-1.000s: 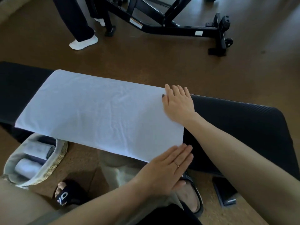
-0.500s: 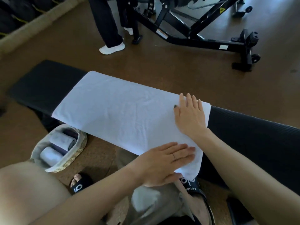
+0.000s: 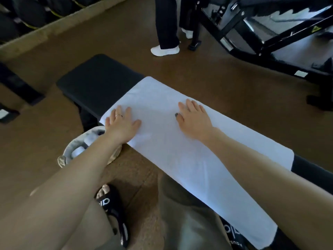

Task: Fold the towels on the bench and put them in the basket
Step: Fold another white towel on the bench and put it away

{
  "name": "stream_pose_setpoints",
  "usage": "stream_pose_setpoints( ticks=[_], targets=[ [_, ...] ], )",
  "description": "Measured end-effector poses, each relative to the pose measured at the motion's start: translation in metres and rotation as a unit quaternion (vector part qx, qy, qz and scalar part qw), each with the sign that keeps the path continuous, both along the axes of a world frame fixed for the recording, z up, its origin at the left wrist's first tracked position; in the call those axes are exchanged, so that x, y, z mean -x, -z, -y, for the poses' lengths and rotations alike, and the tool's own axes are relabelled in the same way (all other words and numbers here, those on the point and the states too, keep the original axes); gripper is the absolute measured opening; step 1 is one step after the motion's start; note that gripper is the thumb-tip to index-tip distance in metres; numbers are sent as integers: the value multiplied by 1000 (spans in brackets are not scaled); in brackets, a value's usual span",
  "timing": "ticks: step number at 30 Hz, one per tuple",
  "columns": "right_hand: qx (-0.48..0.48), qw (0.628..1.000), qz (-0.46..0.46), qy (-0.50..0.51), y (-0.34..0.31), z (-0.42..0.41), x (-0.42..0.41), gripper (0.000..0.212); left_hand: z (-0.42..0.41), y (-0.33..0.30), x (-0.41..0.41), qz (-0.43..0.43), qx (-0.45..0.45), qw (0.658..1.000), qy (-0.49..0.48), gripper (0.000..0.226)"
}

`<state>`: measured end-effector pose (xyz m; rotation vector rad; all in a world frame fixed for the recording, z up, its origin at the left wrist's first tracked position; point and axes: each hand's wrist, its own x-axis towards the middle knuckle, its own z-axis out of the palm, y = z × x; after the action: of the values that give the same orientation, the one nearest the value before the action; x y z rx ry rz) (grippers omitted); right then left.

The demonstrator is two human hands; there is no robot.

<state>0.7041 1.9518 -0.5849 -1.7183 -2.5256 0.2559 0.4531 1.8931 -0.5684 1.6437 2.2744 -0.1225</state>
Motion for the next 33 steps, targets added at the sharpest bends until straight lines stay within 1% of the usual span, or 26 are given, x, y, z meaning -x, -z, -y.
stream_pose_setpoints(
  ticks=[3, 6, 9, 11, 13, 14, 16, 17, 19, 20, 21, 23, 24, 27, 30, 31, 33],
  targets=[
    [27, 1000, 4, -10, -4, -41, 32, 50, -6, 0, 23, 18, -11, 1000, -21, 64],
    [36, 999, -6, -11, -9, -72, 67, 46, -5, 2, 39, 48, -29, 997, -46, 64],
    [63, 997, -45, 5, -13, -96, 101, 44, -5, -1, 47, 76, -90, 987, -106, 61],
    [97, 992, -74, 22, -16, -112, 120, 47, -7, -5, 52, 109, -107, 973, -175, 60],
    [137, 983, -110, 45, -19, -128, 136, 48, -10, -9, 59, 154, -114, 952, -237, 51],
    [158, 977, -129, 62, -20, -136, 142, 47, -11, -10, 63, 176, -111, 943, -261, 46],
    [196, 962, -164, 98, -22, -154, 149, 43, -12, -10, 75, 217, -90, 925, -300, 45],
    [208, 954, -182, 112, -22, -162, 151, 37, -13, -10, 82, 239, -78, 914, -319, 47],
    [210, 947, -203, 136, -22, -175, 154, 18, -13, -13, 92, 296, -69, 885, -352, 50],
    [205, 945, -208, 147, -24, -180, 156, 14, -12, -14, 96, 318, -72, 874, -360, 48],
    [207, 943, -215, 150, -27, -182, 157, 12, -13, -15, 99, 331, -80, 869, -359, 44],
    [191, 943, -229, 147, -30, -183, 158, 33, -13, -14, 104, 331, -92, 875, -340, 32],
    [176, 946, -235, 138, -32, -182, 157, 38, -12, -15, 106, 326, -95, 881, -331, 25],
    [135, 953, -250, 108, -36, -177, 154, 32, -8, -22, 107, 312, -118, 893, -302, 18],
    [113, 958, -248, 90, -51, -175, 147, 28, -4, -40, 100, 280, -170, 911, -249, 16],
    [105, 960, -246, 82, -59, -175, 144, 27, -3, -48, 95, 275, -190, 913, -236, 16],
    [88, 962, -249, 72, -76, -173, 134, 24, 0, -66, 82, 289, -224, 902, -232, 15]
  ],
)
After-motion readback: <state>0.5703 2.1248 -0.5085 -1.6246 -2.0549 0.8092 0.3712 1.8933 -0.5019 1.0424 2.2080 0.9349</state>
